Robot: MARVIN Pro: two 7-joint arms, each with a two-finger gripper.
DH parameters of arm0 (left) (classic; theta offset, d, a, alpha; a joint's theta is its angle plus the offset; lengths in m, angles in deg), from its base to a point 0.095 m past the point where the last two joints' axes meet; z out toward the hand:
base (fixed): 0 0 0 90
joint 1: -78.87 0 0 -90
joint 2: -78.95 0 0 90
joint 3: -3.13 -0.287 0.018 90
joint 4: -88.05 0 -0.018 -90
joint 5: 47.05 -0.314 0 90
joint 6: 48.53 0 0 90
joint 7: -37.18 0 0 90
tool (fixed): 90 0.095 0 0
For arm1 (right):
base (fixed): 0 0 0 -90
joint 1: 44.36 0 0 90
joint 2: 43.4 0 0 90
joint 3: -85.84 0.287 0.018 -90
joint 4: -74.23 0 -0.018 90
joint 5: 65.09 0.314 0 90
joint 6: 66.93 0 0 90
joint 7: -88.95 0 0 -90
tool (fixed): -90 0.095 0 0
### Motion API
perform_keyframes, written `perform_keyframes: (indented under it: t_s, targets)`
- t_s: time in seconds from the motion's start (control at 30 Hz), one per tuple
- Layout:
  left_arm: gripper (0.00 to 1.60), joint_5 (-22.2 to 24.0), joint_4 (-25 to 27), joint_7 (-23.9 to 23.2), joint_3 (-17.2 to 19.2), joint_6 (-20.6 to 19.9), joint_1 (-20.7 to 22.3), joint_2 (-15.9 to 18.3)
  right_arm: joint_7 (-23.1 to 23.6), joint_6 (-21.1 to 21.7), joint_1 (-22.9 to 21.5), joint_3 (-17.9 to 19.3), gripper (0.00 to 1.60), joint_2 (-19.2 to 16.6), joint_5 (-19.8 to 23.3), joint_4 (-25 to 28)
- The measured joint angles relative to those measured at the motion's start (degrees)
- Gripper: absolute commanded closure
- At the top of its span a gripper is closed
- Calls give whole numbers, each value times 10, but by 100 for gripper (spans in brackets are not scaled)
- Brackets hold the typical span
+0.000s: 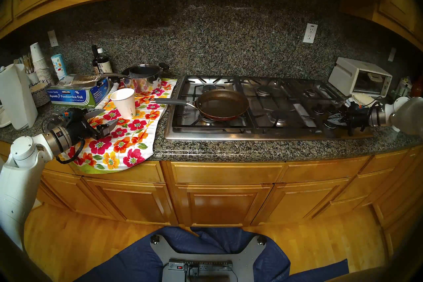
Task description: Pick up the water cup, pour water into the pot, turn on the stove
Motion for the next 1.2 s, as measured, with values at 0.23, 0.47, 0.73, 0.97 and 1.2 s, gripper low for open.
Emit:
perform_keyframes:
  t_s: [0.23,0.47,0.73,0.97,1.2]
  targets:
    - [0,0,0,0,0,0,0,0,-27,-27,-9,-16,160,4,-30,4]
    - [0,0,0,0,0,0,0,0,-50,-49,-14,-33,160,11,-59,3]
    - [0,0,0,0,0,0,0,0,-55,-51,-18,-42,160,22,-85,-8]
    - [0,0,0,0,0,0,0,0,-55,-51,-20,-42,160,30,-109,-19]
    - [0,0,0,0,0,0,0,0,-54,-51,-19,-41,160,37,-131,-29]
